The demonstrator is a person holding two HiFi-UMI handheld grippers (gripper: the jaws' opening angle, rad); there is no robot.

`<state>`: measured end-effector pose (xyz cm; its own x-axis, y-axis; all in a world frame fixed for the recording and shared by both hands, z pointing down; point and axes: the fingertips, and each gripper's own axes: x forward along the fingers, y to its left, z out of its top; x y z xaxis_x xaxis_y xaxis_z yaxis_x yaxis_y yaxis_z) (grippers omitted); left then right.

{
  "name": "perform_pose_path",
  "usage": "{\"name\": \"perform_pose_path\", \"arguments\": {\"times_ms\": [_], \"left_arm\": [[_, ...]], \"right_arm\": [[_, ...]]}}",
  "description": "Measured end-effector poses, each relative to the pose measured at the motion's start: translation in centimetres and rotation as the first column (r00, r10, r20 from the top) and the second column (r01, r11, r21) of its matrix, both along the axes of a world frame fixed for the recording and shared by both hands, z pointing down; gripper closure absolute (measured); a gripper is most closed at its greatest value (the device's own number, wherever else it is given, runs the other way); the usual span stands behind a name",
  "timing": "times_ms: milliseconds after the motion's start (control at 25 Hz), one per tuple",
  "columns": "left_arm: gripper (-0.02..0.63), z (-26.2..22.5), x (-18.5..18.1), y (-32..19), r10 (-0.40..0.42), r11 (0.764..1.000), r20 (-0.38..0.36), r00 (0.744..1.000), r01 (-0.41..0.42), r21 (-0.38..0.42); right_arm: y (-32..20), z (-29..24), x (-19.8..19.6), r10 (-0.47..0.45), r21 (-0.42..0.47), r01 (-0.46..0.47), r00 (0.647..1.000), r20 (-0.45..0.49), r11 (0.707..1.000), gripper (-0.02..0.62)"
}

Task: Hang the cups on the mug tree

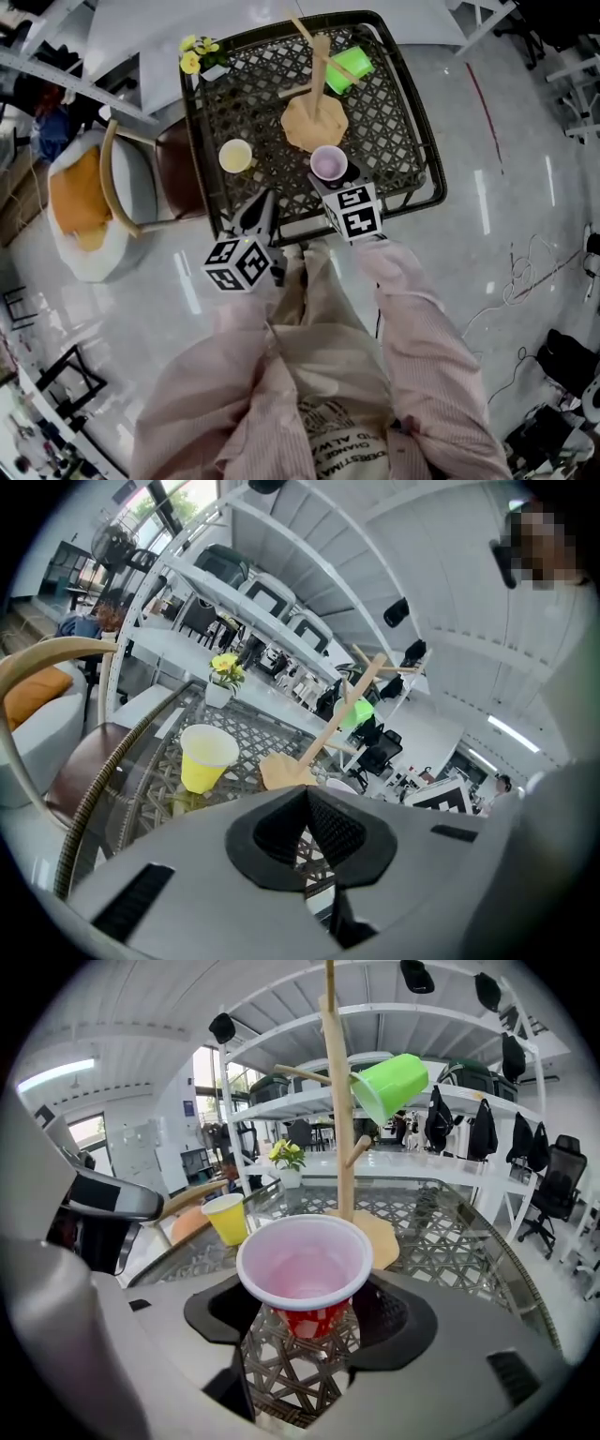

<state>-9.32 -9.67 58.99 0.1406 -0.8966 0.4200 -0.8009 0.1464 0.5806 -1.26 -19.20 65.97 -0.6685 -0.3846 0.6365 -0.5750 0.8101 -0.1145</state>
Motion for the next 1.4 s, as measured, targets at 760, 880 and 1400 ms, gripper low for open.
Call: {"name": "perform_pose_path", "arguments": {"times_ms": [760, 880, 1400], "left_arm": [[0.607, -5.0, 0.2, -0.1, -0.052, 0.996, 0.047, 0.998, 0.048, 0.079], [0.607, -5.4, 0.1, -0.5, -0.061, 0.994, 0.054, 0.997, 0.056, 0.094], [0.607, -8.1, -0.6, -2.0, -0.061, 0.987, 0.095, 0.994, 0.046, 0.154]], "right_arm": [[-3.1, -2.8, 2.2, 0.037, 0.022, -0.034, 0.993, -0.109, 0.999, 0.299], [-3.5, -3.0, 2.1, 0.031, 0.035, -0.027, 0.992, -0.123, 0.999, 0.299], [-5.4, -4.4, 1.7, 0.005, 0.089, 0.015, 0.975, -0.22, 0.996, 0.299]]}}
